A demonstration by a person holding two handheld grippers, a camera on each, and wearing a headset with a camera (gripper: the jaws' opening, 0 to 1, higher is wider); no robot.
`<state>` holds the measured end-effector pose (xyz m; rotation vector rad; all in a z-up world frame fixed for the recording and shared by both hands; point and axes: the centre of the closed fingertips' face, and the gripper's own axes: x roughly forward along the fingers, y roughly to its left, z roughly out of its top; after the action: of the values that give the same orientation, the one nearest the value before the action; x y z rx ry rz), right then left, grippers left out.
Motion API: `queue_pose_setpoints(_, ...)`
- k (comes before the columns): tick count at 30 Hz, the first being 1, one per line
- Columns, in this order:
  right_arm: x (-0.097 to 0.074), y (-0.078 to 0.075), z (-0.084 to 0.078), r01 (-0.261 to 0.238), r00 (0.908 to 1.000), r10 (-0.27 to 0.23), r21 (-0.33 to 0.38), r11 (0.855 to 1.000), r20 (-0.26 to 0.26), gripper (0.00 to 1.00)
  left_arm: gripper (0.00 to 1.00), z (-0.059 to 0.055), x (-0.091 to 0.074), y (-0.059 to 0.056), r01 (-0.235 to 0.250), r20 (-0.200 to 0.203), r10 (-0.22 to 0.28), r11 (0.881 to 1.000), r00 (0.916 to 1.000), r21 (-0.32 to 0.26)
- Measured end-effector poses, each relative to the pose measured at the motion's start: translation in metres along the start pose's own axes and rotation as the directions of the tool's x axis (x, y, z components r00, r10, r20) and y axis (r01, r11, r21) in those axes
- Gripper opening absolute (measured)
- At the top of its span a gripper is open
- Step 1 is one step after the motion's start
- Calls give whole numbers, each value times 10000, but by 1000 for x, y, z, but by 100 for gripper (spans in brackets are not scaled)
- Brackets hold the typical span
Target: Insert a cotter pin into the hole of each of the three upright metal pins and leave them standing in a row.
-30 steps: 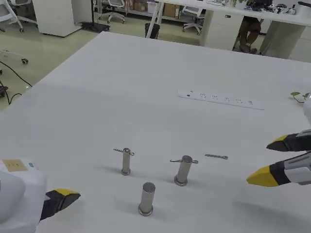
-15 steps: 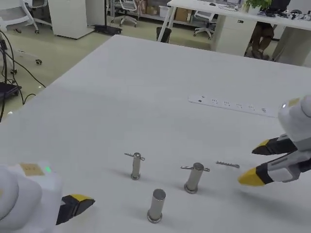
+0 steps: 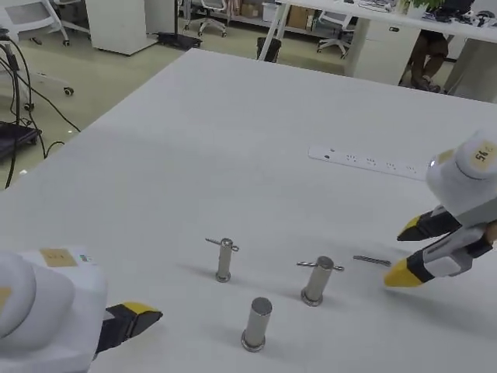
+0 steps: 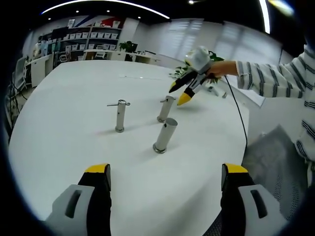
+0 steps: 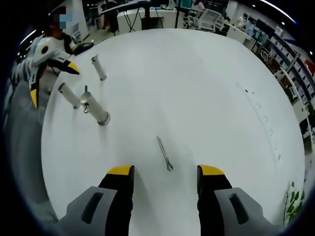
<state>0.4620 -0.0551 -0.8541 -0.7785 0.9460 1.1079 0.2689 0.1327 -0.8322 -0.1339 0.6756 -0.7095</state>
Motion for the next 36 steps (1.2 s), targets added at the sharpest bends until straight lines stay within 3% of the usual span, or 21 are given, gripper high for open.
queue_pose_setpoints(3,3,-4,-2,51,9994,-63,-342,9994,-353,48,93,1,1,-1,43,2,-43,10000,10000,-7)
queue_pose_setpoints(7,6,-5,-1,-59,9992,48,-270,9996,-395,46,92,1,2,-2,66,37,-66,10000,10000,-23)
queue_pose_setpoints(19,12,-2,-5,-543,9922,472,-595,9968,-1152,39,91,5,-1,3,-127,178,131,9997,9998,-206)
queue_pose_setpoints(24,13,2,-5,-798,9887,752,-309,9963,-1297,34,90,6,-1,5,-153,169,157,9996,9997,-244)
queue_pose_setpoints(36,14,1,-6,-943,9842,832,-653,9934,-1561,33,89,7,-1,6,-206,180,212,9993,9996,-317)
